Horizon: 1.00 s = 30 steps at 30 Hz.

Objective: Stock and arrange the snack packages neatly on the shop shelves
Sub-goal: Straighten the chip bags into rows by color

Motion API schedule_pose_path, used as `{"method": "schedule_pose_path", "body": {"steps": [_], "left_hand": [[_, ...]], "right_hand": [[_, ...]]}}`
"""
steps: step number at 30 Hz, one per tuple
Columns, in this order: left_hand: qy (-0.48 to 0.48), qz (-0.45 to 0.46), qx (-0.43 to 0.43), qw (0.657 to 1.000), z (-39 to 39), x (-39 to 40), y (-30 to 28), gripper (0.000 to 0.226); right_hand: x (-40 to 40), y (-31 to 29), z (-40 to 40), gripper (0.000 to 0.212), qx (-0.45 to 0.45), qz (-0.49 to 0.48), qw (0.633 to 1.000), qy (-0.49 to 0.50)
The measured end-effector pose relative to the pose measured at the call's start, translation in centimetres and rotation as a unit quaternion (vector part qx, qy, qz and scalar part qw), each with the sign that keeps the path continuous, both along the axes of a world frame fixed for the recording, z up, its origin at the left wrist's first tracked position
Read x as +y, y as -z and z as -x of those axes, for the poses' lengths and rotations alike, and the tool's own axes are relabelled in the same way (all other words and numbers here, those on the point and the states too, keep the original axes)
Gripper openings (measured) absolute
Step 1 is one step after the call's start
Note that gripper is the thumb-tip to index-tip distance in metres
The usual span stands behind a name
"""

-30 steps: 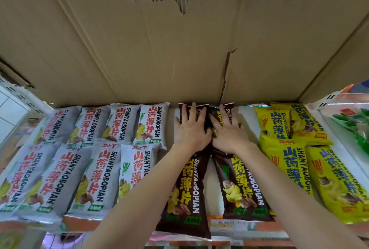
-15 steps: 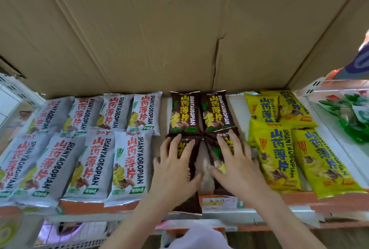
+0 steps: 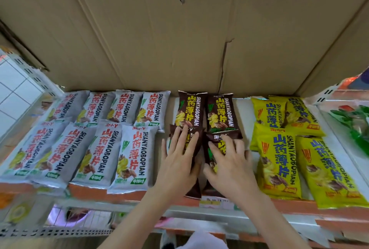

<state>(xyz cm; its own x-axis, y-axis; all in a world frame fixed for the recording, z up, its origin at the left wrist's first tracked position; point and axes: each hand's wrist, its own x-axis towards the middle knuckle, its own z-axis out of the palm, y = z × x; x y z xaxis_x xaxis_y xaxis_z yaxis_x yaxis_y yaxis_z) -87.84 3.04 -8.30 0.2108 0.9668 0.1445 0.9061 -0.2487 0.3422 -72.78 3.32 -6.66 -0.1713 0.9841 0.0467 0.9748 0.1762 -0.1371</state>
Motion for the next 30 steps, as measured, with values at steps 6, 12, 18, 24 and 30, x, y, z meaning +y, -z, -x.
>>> {"method": "schedule_pose_path", "body": {"steps": [6,12,18,24,30], "left_hand": [[-0.013,-0.005,0.031,0.999,-0.2,-0.3,0.2,0.074],[-0.01,0.019,0.044,0.999,-0.4,0.0,0.3,0.08],[0.004,0.074,0.092,0.993,-0.4,0.2,0.3,0.091],[0.029,0.102,0.101,0.989,-0.1,0.5,-0.3,0.097],[0.071,-0.02,0.049,0.996,-0.5,-1.9,-0.2,0.056]], "right_hand": [[1.5,1.3,-1.5,0.063,0.048,0.042,0.996,-0.067],[2.3,2.3,-1.3,0.069,-0.002,0.061,0.991,-0.122],[3.0,2.1,0.1,0.069,-0.007,0.049,0.995,-0.087],[2.4,1.5,0.2,0.064,0.035,0.006,0.999,-0.037],[2.0,1.7,0.5,0.059,0.013,0.001,0.999,-0.044]]}}
